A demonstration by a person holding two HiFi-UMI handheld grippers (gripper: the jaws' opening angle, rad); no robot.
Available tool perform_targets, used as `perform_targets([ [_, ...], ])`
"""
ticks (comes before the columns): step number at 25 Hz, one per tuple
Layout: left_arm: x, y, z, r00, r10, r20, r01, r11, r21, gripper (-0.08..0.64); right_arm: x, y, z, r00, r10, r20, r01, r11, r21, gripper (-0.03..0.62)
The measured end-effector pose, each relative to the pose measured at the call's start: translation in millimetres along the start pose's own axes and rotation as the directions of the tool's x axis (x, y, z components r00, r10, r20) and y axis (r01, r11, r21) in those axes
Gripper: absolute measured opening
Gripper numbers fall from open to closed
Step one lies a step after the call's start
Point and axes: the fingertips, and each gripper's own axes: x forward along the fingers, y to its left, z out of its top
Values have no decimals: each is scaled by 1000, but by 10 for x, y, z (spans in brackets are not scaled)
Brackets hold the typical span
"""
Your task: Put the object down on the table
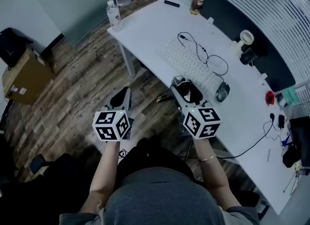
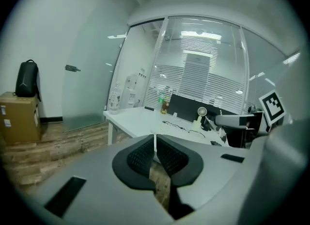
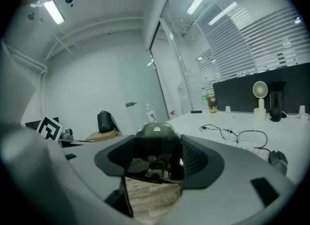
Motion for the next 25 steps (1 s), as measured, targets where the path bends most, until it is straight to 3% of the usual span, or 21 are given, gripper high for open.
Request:
perform_targets([
  [3, -193, 197, -56, 997, 82, 16, -81, 996, -29, 31, 190, 249, -22, 995, 92, -25, -92, 995, -28, 290],
  [6, -485, 448, -165, 981, 193, 29, -191, 979, -77, 31, 392, 607, -80, 975, 212, -66, -216, 974, -62, 290],
  [12, -1210, 935, -363, 909, 413, 56, -398, 900, -179, 31, 679, 1447, -255, 890, 427, -158, -446, 888, -113, 290],
  [16, -1855, 1233, -568, 833, 550, 59, -522, 816, -249, 31, 747, 2162, -455, 799, 558, -226, -592, 795, -132, 290],
  [20, -2549, 1470, -776, 729, 681, 68, -627, 704, -333, 31, 738, 2938, -668, 684, 670, -289, -724, 671, -158, 290],
  [25, -3400, 1717, -1051, 600, 798, 54, -717, 567, -406, 31, 624, 3850, -1028, 547, 753, -366, -833, 533, -148, 290],
])
